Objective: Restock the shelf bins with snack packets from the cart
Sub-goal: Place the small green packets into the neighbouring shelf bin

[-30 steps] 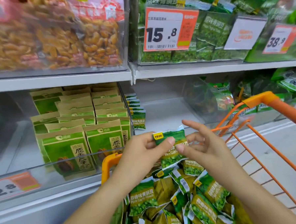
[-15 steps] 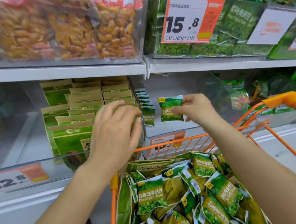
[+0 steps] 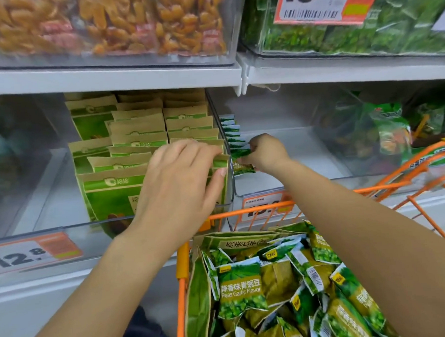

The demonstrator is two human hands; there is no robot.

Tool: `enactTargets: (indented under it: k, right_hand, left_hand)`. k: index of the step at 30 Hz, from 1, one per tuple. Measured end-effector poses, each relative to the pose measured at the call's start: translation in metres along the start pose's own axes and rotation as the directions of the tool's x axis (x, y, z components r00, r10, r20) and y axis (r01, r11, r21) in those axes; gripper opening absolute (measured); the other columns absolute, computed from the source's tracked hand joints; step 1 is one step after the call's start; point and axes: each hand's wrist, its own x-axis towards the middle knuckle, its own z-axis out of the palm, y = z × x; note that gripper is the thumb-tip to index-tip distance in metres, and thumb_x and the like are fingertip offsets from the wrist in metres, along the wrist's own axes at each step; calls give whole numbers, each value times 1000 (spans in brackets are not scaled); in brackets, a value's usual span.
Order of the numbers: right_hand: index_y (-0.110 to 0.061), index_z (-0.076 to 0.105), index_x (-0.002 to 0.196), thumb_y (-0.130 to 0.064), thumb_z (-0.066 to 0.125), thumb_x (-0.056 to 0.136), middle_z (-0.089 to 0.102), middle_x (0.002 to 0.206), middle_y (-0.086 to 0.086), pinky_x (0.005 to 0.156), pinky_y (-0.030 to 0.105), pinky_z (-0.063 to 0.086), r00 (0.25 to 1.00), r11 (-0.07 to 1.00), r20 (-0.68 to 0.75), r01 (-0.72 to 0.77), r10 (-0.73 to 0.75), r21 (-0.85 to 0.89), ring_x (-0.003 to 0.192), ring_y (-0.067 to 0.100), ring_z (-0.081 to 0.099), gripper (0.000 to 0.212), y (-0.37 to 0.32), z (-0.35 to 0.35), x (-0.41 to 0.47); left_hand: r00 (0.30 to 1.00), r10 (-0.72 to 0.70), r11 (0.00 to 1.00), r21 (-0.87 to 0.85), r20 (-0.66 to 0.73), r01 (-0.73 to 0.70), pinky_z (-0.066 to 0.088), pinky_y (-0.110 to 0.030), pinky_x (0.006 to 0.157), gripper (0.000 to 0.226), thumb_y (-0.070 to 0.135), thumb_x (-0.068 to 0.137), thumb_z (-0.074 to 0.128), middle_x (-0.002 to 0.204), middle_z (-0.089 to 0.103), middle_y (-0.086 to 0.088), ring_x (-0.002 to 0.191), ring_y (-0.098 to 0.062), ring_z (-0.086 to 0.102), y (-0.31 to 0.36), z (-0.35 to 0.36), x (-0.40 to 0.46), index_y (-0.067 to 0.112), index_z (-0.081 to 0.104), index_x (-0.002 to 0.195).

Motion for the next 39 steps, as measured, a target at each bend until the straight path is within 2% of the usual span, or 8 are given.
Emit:
enactTargets:
  k: [8, 16, 19, 23, 26, 28, 34, 39]
  right_hand:
    - [-14, 54, 82, -59, 65, 80, 52, 77, 1, 61, 28, 38, 998, 960, -60, -17, 0, -281, 80, 24, 53, 46, -4, 1, -10]
    - [-16, 70, 77, -39, 62, 89, 71, 77, 0, 79, 39, 54, 960, 966, -250, 177, -127, 189, 80, 18, 67, 27, 14, -63, -103]
    - [-17, 71, 72, -32, 65, 88, 73, 72, 0, 73, 35, 56, 983, 952, -114, 171, -146, 253, 68, 13, 69, 23, 38, -73, -151]
    - [-17, 71, 77, -33, 68, 86, 73, 70, -4, 64, 24, 50, 985, 969, 110, 104, -131, 223, 63, 9, 68, 19, 69, -64, -179]
    - [-21, 72, 84, -39, 65, 88, 70, 73, -6, 72, 32, 52, 984, 988, 87, 153, -155, 29, 73, 10, 66, 19, 77, -54, -181]
    - [-26, 71, 87, -44, 62, 87, 67, 77, -12, 77, 37, 52, 985, 985, 55, 167, -165, -44, 80, 11, 64, 20, 75, -53, -182]
    - [-28, 70, 88, -44, 60, 89, 67, 77, -11, 77, 38, 53, 977, 977, 19, 213, -213, 28, 75, 9, 64, 19, 71, -51, -185]
    - [-13, 69, 78, -32, 56, 95, 68, 61, -1, 59, 21, 49, 976, 850, -203, 170, -77, 499, 54, 9, 63, 29, 63, -57, -188]
  left_hand:
    - [1000, 11, 1000, -8, 21, -10, 29, -32, 95, 32, 31, 93, 50, 110, 65, -1, 109, -24, 55, -2, -2, -3, 15, 62, 118]
    - [998, 1, 999, -39, -58, -3, 19, -42, 116, 43, 31, 94, 47, 133, 55, -9, 134, -30, 39, 21, -2, -14, 10, 55, 130]
    - [987, 61, 952, -305, 151, -12, 37, -30, 100, 32, 35, 95, 47, 118, 64, 7, 114, -12, 54, 48, -13, -21, 21, 62, 120]
    - [697, 326, 758, -618, 639, 211, 45, -14, 67, 15, 39, 89, 65, 87, 66, 26, 81, 5, 61, 68, -9, -27, 32, 70, 101]
    - [334, 532, 760, -613, 778, 218, 40, -5, 69, 34, 39, 80, 76, 100, 55, 35, 99, 10, 54, 69, -6, -29, 41, 63, 111]
    - [243, 557, 806, -588, 794, 74, 41, -11, 75, 41, 31, 82, 75, 111, 49, 30, 108, 6, 48, 72, 0, -35, 47, 59, 116]
    - [520, 494, 824, -567, 697, -23, 35, -20, 92, 16, 32, 86, 71, 116, 53, 25, 104, 10, 42, 86, 10, -50, 40, 74, 99]
    - [795, 276, 634, -724, 541, 272, 45, -12, 81, 19, 20, 82, 74, 86, 70, 22, 87, 6, 63, 67, 2, -28, 39, 71, 80]
